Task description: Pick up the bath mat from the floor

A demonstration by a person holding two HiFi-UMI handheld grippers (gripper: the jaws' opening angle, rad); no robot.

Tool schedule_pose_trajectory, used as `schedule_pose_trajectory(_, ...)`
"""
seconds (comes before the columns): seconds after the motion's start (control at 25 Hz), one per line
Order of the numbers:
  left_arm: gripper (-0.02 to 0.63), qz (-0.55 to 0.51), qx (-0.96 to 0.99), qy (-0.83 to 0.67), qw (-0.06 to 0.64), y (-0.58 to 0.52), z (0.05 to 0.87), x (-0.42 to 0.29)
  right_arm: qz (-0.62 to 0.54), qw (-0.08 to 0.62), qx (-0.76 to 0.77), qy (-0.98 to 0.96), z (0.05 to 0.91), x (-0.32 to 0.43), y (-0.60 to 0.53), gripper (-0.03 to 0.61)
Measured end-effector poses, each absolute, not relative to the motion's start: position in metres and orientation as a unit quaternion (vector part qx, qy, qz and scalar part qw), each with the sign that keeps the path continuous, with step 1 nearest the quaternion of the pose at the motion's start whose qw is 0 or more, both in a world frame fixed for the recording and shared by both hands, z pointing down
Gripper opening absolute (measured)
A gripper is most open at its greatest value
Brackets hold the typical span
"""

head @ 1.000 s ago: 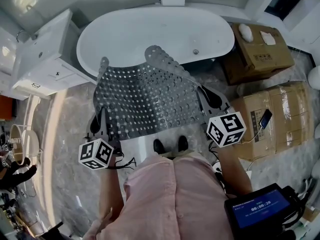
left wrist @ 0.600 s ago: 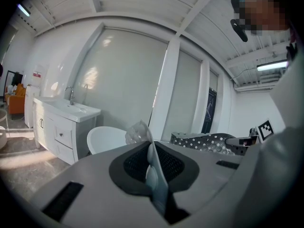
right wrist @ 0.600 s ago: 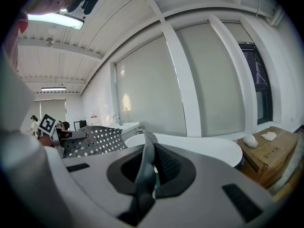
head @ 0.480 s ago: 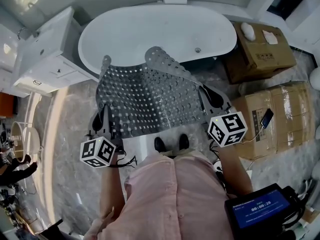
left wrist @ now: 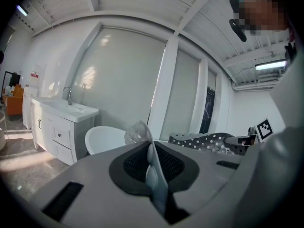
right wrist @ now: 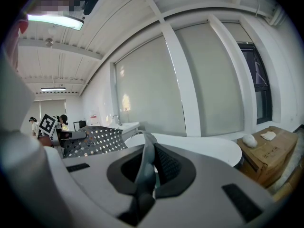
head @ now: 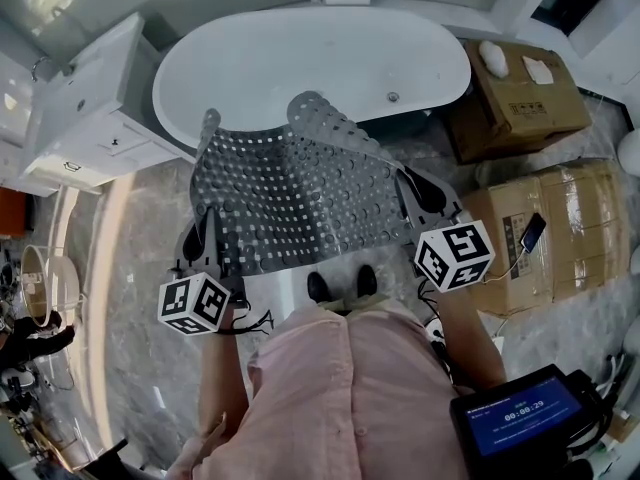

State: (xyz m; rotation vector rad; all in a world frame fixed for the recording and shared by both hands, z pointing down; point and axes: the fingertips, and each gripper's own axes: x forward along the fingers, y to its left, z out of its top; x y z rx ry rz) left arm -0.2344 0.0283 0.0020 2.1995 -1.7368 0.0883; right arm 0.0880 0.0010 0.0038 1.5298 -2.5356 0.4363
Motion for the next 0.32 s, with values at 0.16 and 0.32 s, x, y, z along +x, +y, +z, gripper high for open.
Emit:
schedule_pose_trajectory(0.16,0.037,0.035,0.775,-0.609,0.166,0.0292,0.0011,-0.2323,0.146,0.074,0.511,-0.844,0.0033,0.0913,0.0029,0.026)
schedule_pose_trajectory(0.32,0.037,0.037,0.776,-0.608,0.166,0.0300,0.0005,-0.2274,0.146,0.074,0.511,-0.844,0.0033,0.0965,0.0036,0.026)
